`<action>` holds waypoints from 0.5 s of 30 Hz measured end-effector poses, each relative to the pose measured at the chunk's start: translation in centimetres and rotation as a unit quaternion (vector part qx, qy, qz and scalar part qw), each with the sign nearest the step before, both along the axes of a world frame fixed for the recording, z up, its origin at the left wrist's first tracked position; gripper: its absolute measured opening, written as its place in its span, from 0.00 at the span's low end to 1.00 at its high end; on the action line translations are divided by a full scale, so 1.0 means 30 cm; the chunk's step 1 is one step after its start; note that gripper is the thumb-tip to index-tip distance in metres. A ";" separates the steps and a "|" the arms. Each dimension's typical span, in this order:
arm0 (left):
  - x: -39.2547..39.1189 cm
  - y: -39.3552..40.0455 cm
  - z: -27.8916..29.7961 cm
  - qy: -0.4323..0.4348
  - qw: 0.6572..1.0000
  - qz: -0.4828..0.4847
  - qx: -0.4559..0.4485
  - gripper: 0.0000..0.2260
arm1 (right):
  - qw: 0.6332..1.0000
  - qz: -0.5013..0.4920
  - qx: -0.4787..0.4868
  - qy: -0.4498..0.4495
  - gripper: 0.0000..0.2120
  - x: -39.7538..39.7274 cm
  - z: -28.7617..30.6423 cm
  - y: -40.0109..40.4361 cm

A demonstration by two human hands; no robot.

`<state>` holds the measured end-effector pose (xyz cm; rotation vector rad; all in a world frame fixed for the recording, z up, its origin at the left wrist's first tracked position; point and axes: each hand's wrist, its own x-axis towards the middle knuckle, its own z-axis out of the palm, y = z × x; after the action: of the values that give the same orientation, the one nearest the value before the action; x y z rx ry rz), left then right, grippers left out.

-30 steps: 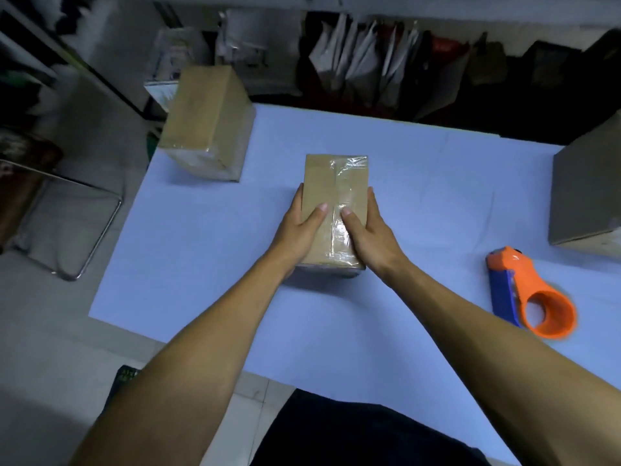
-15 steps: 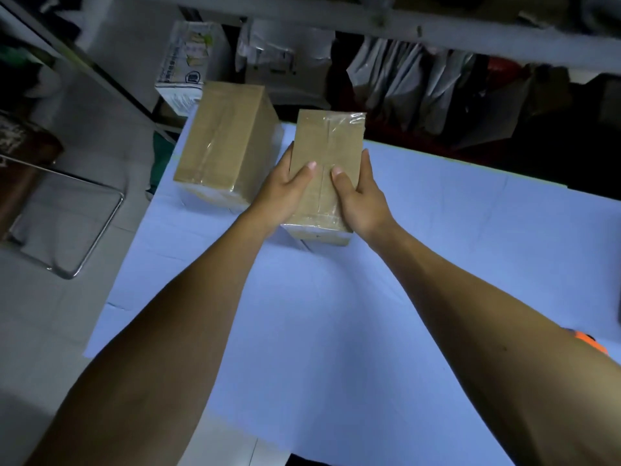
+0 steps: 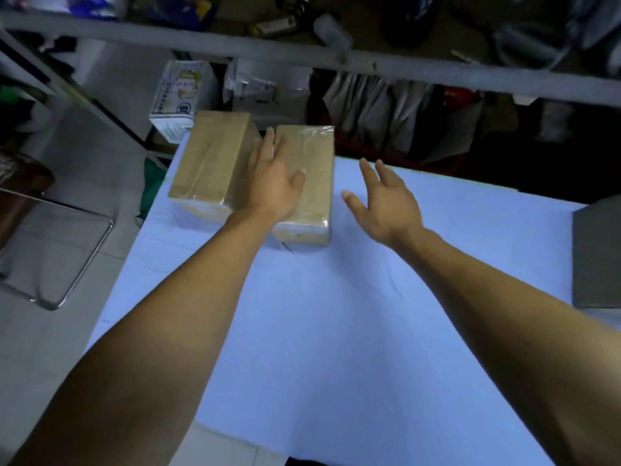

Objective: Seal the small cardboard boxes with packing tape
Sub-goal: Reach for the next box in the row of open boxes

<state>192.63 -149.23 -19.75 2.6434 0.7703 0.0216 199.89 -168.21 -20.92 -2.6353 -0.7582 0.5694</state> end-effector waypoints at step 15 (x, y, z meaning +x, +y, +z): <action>0.072 -0.759 0.196 0.092 0.934 -0.321 0.126 0.31 | 0.975 -0.054 -0.126 -0.172 0.32 -0.119 0.232 -0.804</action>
<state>194.80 -171.99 -13.86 3.0453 -0.0904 -0.3282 196.32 -192.32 -13.95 -3.0373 -0.6662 0.1873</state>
